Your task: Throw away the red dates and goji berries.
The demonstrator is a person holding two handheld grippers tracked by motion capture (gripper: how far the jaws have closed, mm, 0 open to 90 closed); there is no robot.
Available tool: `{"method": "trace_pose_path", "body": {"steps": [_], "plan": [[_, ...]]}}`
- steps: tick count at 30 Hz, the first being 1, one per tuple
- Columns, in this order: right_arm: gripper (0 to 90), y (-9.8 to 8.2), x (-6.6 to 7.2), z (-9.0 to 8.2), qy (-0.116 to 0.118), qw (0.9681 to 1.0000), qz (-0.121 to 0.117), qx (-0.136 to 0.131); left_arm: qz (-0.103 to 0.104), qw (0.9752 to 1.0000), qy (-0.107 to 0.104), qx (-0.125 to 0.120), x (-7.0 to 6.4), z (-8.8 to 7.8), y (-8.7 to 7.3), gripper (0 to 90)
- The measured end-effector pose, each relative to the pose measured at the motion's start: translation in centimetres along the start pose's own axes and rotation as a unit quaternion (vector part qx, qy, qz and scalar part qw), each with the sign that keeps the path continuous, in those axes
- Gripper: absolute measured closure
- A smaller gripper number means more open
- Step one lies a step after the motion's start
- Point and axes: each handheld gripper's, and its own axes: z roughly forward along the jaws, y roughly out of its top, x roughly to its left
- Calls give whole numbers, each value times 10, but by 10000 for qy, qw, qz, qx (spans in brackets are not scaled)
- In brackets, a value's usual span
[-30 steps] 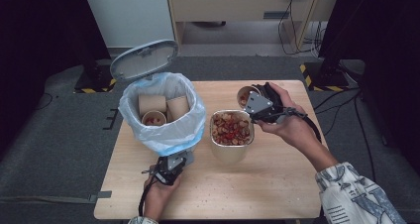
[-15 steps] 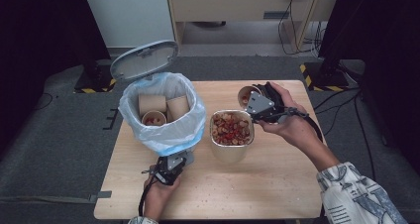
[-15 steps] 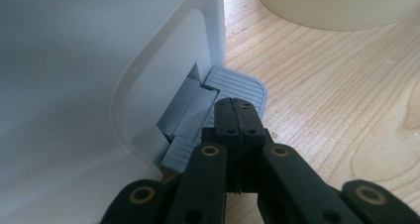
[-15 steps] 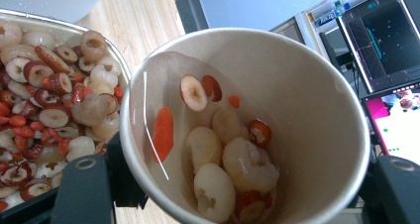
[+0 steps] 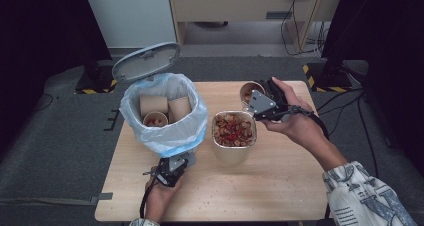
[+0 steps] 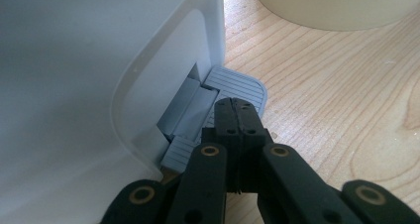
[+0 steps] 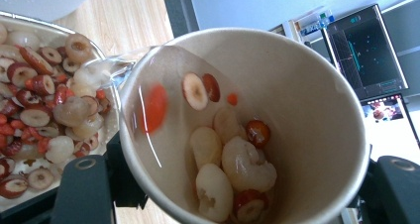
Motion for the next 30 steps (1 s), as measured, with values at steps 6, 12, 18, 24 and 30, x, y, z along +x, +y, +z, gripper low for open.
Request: {"method": "trace_pose_path", "body": {"steps": [6, 12, 18, 24, 30], "plan": [[294, 0, 1, 1, 14, 10000, -32, 20, -10, 10000, -12, -7, 0, 0, 0, 899], [293, 0, 1, 3, 34, 10000, 0, 15, -5, 10000, 0, -4, 0, 0, 0, 900], [294, -1, 0, 2, 40, 10000, -15, 12, 10, 10000, 7, -1, 0, 0, 0, 899], [294, -2, -1, 2, 28, 10000, -4, 44, -1, 10000, -5, -5, 0, 0, 0, 899], [294, -2, 0, 3, 42, 10000, -8, 27, -7, 10000, -8, -7, 0, 0, 0, 900]]}}
